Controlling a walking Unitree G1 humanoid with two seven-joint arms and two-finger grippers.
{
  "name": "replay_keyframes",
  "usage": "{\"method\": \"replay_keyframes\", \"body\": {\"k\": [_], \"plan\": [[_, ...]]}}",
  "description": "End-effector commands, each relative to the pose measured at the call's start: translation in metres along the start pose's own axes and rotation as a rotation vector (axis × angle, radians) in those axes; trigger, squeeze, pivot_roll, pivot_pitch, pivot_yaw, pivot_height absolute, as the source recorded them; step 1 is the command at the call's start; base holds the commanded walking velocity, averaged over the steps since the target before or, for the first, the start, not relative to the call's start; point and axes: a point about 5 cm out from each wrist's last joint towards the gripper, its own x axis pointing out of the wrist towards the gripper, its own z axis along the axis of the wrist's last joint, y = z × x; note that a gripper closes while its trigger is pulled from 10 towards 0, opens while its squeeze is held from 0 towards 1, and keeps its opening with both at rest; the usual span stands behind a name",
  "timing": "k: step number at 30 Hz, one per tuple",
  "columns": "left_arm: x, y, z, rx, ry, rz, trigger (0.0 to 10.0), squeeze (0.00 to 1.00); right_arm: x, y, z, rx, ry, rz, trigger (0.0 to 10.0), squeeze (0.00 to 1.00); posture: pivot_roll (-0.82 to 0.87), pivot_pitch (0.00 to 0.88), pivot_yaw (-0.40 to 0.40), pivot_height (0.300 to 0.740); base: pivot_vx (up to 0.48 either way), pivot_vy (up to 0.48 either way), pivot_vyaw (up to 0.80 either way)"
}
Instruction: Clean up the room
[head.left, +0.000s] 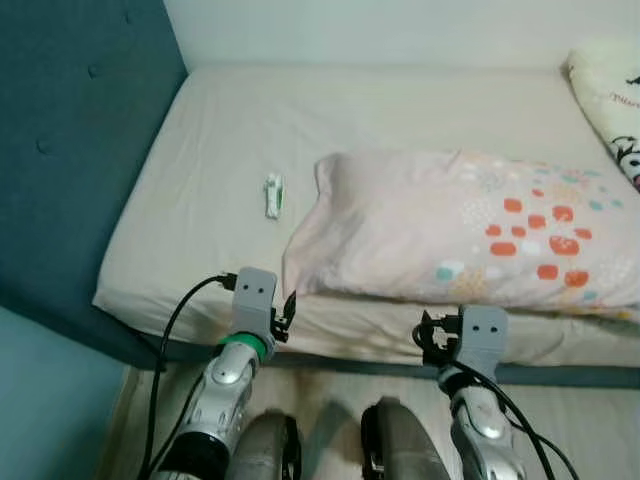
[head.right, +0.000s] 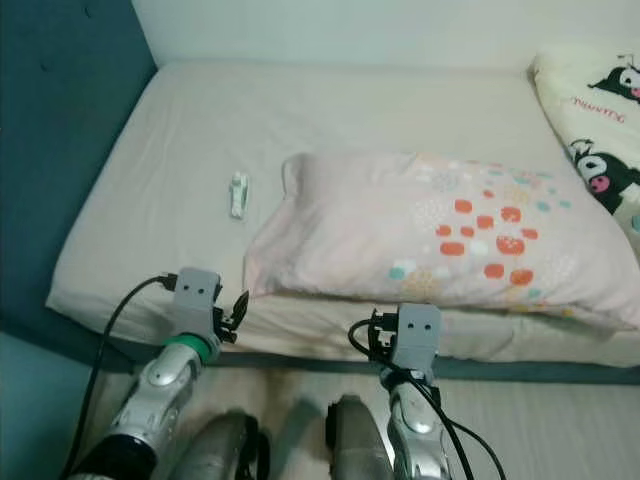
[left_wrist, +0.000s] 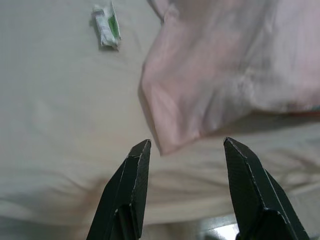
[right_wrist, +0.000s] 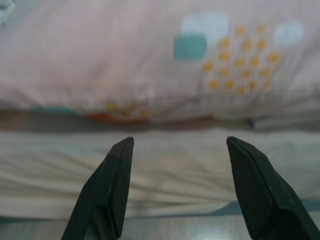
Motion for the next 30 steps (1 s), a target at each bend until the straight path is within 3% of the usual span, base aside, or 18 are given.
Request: {"method": "replay_keyframes", "body": {"k": [1, 18, 23, 24, 25, 30], "plan": [[-0.003, -0.002, -0.008, 0.000, 0.030, -0.014, 10.0, 0.00, -0.005, -0.002, -0.006, 0.011, 0.023, -0.009, 10.0, 0.00, -0.04, 0.152, 0.102, 0.642, 0.000, 0.000, 0.00], [-0.001, -0.005, -0.003, -0.029, 0.005, -0.054, 10.0, 0.00, -0.011, -0.003, -0.009, 0.037, 0.036, -0.018, 10.0, 0.00, -0.04, 0.169, 0.115, 0.632, 0.000, 0.000, 0.00], [0.003, 0.019, 0.033, -0.165, -0.193, 0.026, 10.0, 0.00, -0.017, -0.005, -0.001, 0.025, -0.027, 0.023, 10.0, 0.00, -0.04, 0.177, 0.102, 0.612, 0.000, 0.000, 0.00], [0.003, 0.019, 0.033, -0.165, -0.193, 0.026, 10.0, 0.00, -0.017, -0.005, -0.001, 0.025, -0.027, 0.023, 10.0, 0.00, -0.04, 0.177, 0.102, 0.612, 0.000, 0.000, 0.00], [0.005, 0.027, 0.047, -0.246, -0.251, 0.039, 10.0, 0.00, -0.023, -0.007, -0.001, 0.021, -0.046, 0.047, 10.0, 0.00, -0.04, 0.179, 0.097, 0.612, 0.000, 0.000, 0.00], [0.009, 0.031, 0.058, -0.350, -0.277, 0.024, 10.0, 0.00, -0.027, -0.011, -0.004, 0.024, -0.041, 0.046, 10.0, 0.00, -0.04, 0.181, 0.093, 0.612, 0.000, 0.000, 0.00]]}}
